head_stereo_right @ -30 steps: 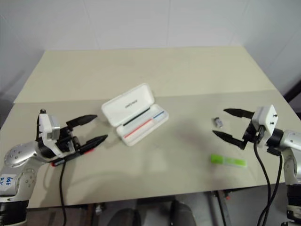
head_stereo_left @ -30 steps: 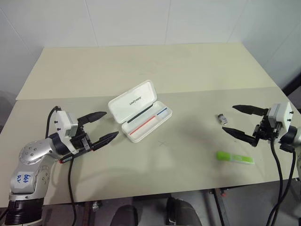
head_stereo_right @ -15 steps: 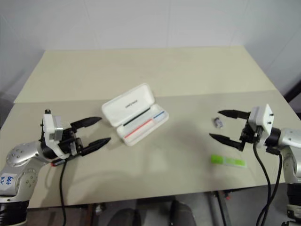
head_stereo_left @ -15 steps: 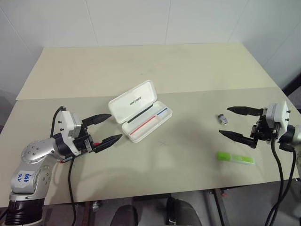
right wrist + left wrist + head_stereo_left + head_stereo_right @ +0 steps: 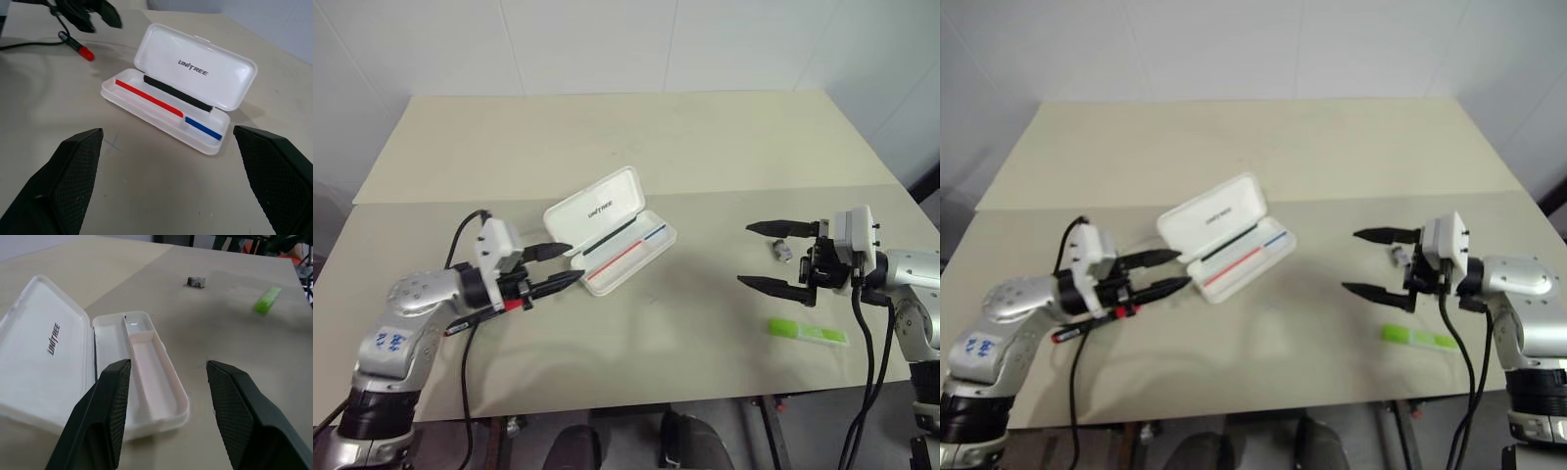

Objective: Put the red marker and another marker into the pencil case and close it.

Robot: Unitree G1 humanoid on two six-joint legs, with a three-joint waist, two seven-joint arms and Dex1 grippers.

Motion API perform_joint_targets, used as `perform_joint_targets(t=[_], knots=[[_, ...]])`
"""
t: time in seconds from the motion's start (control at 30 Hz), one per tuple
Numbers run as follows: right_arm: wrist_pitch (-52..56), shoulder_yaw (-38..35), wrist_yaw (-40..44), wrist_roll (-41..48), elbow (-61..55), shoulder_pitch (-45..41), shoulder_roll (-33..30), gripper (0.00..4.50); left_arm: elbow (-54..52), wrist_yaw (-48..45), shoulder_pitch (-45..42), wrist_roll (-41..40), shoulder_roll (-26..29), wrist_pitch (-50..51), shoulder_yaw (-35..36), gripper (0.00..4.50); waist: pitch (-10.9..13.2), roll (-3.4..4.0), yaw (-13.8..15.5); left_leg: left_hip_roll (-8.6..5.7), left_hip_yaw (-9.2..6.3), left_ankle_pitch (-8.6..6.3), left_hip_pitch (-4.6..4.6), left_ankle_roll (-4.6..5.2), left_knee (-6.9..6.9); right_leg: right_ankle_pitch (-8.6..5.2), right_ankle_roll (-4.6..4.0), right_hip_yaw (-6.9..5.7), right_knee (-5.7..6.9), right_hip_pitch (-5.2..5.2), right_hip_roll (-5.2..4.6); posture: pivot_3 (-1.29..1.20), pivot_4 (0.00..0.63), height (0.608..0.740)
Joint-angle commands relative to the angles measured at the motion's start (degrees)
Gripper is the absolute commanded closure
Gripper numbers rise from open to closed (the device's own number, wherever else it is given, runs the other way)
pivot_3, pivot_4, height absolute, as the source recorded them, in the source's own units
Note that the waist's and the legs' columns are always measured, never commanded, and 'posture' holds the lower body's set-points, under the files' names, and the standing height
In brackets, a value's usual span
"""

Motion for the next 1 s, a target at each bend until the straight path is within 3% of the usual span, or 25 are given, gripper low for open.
perform_joint_targets(t=[0.03,0.3,0.63,1.0], knots=[[-0.09,-1.09,-0.10,1.55,-2.91,-1.00,0.22,0.00,0.95,4.39,-4.79,3.83,-2.85,2.92,-4.80,1.91,0.00,0.00,0.30,0.00,0.00,0.00,0.00,0.00,0.00,0.00,0.00,0.00,0.00,0.00,0.00,0.00,0.150,0.740],[0.25,-0.01,-0.99,2.08,-5.99,-0.63,2.40,0.00,-1.71,7.19,-9.93,5.35,-6.55,12.44,-12.41,1.91,-0.01,-0.06,0.14,0.00,-0.01,0.00,-0.01,0.00,0.03,0.00,0.01,-0.01,0.00,0.01,0.04,0.00,0.150,0.740],[1.44,-0.38,-2.88,2.88,-10.17,0.37,3.65,0.00,-6.65,10.07,-9.61,5.51,-4.61,25.39,-14.38,1.91,0.00,-0.07,0.32,0.00,-0.05,0.01,-0.01,0.00,0.07,0.00,0.01,0.02,0.01,0.04,0.02,0.00,0.150,0.740],[2.39,-0.11,-4.99,4.09,-14.11,0.84,3.92,0.00,-5.01,9.05,-11.67,7.61,-2.87,30.95,-19.78,1.91,-0.01,-0.08,0.31,-0.01,-0.04,0.01,-0.01,0.00,0.07,0.00,0.01,0.04,0.01,0.04,0.02,0.00,0.150,0.740]])
